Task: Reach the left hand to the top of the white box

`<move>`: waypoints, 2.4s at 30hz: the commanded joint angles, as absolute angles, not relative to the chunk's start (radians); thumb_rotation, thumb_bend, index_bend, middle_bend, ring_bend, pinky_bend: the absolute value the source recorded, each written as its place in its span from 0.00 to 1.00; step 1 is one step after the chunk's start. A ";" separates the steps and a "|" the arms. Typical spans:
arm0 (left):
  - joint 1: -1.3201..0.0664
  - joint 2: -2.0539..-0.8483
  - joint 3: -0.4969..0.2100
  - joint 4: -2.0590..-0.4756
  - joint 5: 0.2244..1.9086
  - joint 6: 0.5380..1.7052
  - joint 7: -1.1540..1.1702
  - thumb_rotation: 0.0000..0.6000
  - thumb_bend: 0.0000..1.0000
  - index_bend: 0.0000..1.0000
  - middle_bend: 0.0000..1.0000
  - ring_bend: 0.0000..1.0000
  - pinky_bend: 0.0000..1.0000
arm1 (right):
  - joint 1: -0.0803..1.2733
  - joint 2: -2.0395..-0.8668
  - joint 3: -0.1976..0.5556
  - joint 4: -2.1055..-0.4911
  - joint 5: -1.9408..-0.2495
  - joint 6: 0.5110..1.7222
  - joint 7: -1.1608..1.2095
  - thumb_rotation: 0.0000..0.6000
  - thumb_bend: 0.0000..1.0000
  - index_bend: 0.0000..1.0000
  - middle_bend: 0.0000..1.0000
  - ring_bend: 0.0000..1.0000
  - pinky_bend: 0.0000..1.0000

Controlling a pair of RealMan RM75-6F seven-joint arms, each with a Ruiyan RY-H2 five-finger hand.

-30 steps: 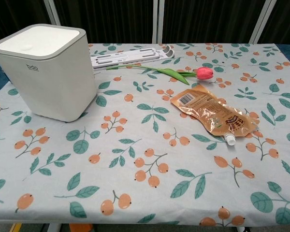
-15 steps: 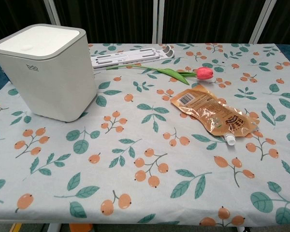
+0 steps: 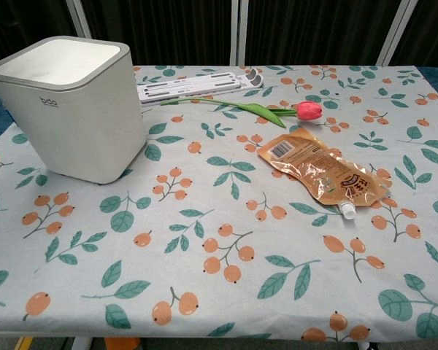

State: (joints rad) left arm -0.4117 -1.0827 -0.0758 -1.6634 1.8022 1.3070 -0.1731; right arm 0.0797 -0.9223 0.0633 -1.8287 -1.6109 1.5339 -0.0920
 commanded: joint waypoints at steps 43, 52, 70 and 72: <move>-0.546 -1.198 -0.093 -1.571 1.612 1.210 -0.136 0.52 0.02 0.36 0.32 0.12 0.03 | 0.076 -0.943 0.060 -1.786 -1.585 1.524 -0.045 1.00 0.32 0.00 0.00 0.00 0.00; -0.472 -1.137 -0.124 -1.577 1.555 1.332 -0.175 0.52 0.02 0.35 0.30 0.12 0.03 | 0.075 -0.951 0.059 -1.774 -1.581 1.523 -0.041 1.00 0.32 0.00 0.00 0.00 0.00; -0.198 -0.992 0.055 -1.609 1.439 1.376 -0.088 0.51 0.02 0.31 0.25 0.12 0.03 | 0.094 -0.976 0.048 -1.735 -1.561 1.462 0.001 1.00 0.32 0.00 0.00 0.00 0.00; -0.167 -1.009 0.053 -1.622 1.416 1.408 -0.053 0.50 0.02 0.30 0.24 0.12 0.03 | 0.097 -0.982 0.044 -1.727 -1.564 1.455 0.010 1.00 0.32 0.00 0.00 0.00 0.00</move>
